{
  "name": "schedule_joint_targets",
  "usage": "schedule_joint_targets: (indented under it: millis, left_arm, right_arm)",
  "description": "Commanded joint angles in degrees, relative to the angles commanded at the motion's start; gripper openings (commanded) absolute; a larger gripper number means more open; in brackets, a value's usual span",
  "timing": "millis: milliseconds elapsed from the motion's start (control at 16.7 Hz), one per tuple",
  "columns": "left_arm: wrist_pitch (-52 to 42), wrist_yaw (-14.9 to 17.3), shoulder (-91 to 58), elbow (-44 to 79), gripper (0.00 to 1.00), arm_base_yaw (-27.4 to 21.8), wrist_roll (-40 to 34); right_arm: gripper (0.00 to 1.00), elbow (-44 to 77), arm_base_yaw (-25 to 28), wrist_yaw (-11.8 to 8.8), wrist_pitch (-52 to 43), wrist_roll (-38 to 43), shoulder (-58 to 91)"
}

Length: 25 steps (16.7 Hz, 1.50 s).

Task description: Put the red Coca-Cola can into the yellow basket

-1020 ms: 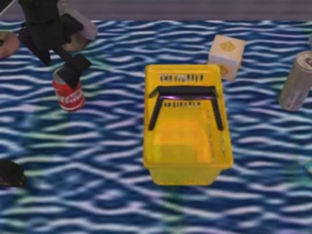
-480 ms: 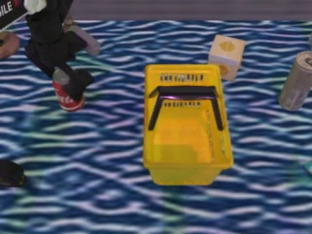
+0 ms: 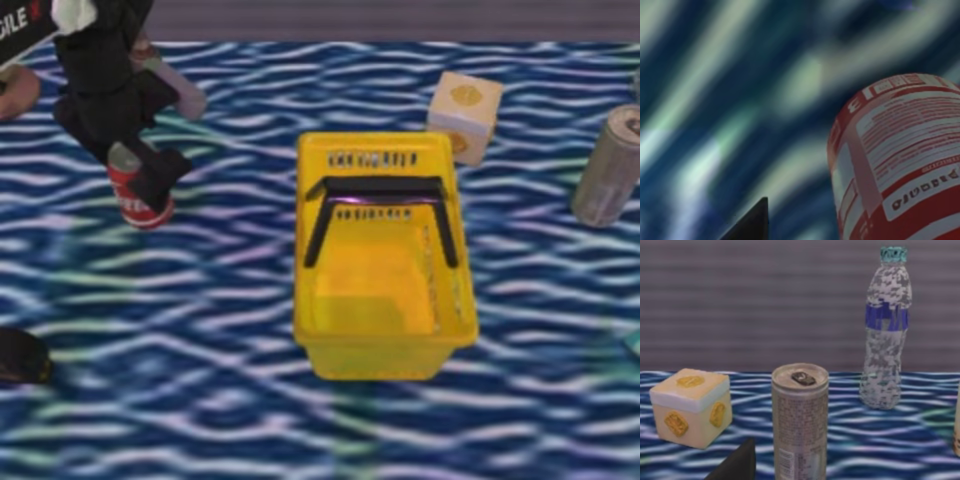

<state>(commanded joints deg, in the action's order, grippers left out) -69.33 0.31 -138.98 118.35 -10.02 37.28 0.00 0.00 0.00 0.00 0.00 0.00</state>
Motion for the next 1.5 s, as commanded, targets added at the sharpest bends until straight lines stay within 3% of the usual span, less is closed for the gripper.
schedule_joint_targets:
  millis: [600, 1260, 1500]
  left_arm:
    - [0.0, 0.0, 0.0, 0.0, 0.02, 0.0, 0.0]
    - [0.6, 0.5, 0.2, -0.3, 0.0, -0.2, -0.1]
    - [9.1, 6.8, 1.2, -3.7, 0.0, -1.1, -2.9]
  right_arm:
    - [1.0, 0.0, 0.0, 0.0, 0.0, 0.0, 0.0]
    - [1.0, 0.0, 0.0, 0.0, 0.0, 0.0, 0.0]
    - [1.0, 0.0, 0.0, 0.0, 0.0, 0.0, 0.0]
